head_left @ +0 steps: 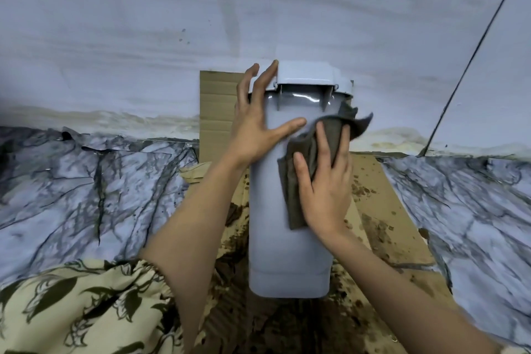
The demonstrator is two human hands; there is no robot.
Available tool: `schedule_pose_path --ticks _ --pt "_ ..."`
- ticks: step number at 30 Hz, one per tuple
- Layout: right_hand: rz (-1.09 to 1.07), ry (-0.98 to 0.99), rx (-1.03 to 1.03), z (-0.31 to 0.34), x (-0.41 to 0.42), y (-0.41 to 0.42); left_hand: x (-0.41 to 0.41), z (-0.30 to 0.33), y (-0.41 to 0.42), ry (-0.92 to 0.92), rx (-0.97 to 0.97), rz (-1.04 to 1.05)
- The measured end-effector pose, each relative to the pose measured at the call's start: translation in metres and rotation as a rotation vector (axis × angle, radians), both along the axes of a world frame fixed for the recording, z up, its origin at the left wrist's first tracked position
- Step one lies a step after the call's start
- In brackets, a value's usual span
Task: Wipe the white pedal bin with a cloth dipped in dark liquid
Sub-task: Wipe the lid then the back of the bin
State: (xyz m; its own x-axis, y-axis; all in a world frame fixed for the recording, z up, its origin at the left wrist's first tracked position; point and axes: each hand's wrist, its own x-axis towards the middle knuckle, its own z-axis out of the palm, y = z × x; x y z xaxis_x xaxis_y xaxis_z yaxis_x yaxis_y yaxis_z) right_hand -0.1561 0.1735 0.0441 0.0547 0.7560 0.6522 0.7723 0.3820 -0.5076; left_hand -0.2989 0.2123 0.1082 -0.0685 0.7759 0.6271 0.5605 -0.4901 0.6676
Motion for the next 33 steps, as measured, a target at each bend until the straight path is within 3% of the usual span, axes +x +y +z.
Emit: schedule_pose_path --ticks 3,7,11,17,25,27,30,33 --pt "0.087 0.046 -0.054 0.001 0.008 0.001 0.0 0.0 -0.001 -0.012 0.016 -0.001" --pt "0.093 0.342 -0.053 0.037 0.002 0.034 0.003 0.0 0.002 -0.034 0.05 0.021" --pt "0.031 0.214 -0.005 0.026 -0.004 0.023 -0.001 -0.003 0.004 -0.029 0.07 0.039" --pt "0.015 0.139 -0.148 -0.037 0.012 -0.028 0.001 -0.003 0.0 -0.01 0.053 0.025" --pt "-0.039 0.186 -0.058 0.032 -0.01 0.029 -0.002 0.003 0.01 -0.014 0.078 0.065" --pt "-0.099 0.11 -0.033 0.028 -0.014 0.028 -0.005 0.002 0.012 -0.004 0.074 0.065" --pt "-0.179 -0.172 -0.01 -0.014 -0.011 -0.001 -0.006 0.001 0.012 0.004 0.062 0.06" --pt "0.008 -0.559 0.048 -0.089 -0.001 -0.057 -0.005 0.0 0.007 -0.002 0.051 0.041"
